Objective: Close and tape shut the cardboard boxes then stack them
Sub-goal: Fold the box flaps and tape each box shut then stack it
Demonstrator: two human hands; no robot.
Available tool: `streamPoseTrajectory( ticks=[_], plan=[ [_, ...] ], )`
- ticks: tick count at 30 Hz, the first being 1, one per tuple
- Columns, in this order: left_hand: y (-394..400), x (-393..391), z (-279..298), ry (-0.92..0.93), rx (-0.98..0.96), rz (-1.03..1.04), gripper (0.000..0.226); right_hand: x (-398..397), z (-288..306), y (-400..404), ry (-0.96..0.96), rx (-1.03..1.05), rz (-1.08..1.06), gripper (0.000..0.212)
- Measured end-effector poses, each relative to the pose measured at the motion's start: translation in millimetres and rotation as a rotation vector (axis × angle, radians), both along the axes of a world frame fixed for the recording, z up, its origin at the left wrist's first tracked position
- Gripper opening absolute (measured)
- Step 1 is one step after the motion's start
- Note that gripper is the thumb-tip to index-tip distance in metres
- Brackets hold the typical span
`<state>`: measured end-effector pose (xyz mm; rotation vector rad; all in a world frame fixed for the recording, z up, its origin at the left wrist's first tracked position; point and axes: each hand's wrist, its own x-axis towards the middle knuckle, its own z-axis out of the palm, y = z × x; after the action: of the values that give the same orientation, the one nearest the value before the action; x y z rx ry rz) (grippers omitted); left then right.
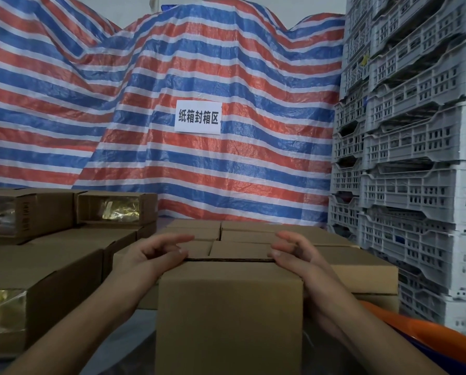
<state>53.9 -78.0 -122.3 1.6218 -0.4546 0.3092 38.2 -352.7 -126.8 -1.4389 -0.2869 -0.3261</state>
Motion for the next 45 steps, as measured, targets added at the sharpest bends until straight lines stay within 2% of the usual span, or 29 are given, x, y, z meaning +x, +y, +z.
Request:
streamPoseTrajectory(
  ticks=[3, 9, 13, 15, 19, 22, 24, 25, 27, 28, 30, 36, 38, 41, 43, 45],
  plan=[
    [2, 1, 1, 0.01, -0.001, -0.015, 0.03, -1, 1, -1, -0.025, -0.072, 0.051, 0.049],
    [1, -4, 2, 0.052, 0.043, -0.004, 0.027, -3, 7, -5, -0.074, -0.327, 0.049, 0.023],
    [-2, -7, 3, 0.077, 0.046, 0.02, 0.02, 0, 7, -9, -0.048, -0.384, 0.049, 0.029],
    [-2, -10, 6, 0.117, 0.072, 0.01, 0.024, 0, 7, -9, -0.027, -0.396, 0.051, 0.027],
    [-7, -14, 32, 0.114, 0.353, 0.096, 0.026, -2, 6, -8, -0.027, -0.394, 0.029, 0.026],
    [-26, -22, 46, -0.03, 0.672, 0.195, 0.022, -1, 6, -8, -0.042, -0.384, 0.032, 0.029],
    [-45, -30, 47, -0.164, 0.865, 0.185, 0.039, 0, 6, -9, -0.04, -0.379, 0.043, 0.029],
    [-53, -33, 46, -0.214, 0.973, 0.17, 0.056, 1, 5, -10, -0.036, -0.381, 0.05, 0.027],
    [-66, -35, 44, -0.254, 1.182, 0.125, 0.085, 3, 4, -12, -0.039, -0.382, 0.072, 0.023],
    [-70, -36, 44, -0.241, 1.258, 0.094, 0.089, 5, 3, -13, -0.044, -0.375, 0.084, 0.022],
    [-74, -37, 43, -0.192, 1.322, 0.054, 0.087, 7, 1, -13, -0.049, -0.368, 0.098, 0.02],
    [-74, -41, 42, -0.136, 1.34, 0.068, 0.086, 9, -3, -8, -0.042, -0.361, 0.1, 0.028],
    [-74, -43, 44, -0.115, 1.354, 0.076, 0.09, 5, -3, -7, -0.037, -0.345, 0.038, 0.03],
    [-77, -47, 47, -0.079, 1.379, 0.092, 0.096, -2, 7, -11, -0.046, -0.396, -0.176, 0.015],
    [-77, -48, 47, -0.066, 1.37, 0.092, 0.089, -12, 17, -22, -0.113, -0.639, -0.358, 0.009],
    [-76, -47, 47, -0.068, 1.369, 0.09, 0.084, -26, 22, -38, -0.179, -0.934, -0.545, 0.016]
  ],
)
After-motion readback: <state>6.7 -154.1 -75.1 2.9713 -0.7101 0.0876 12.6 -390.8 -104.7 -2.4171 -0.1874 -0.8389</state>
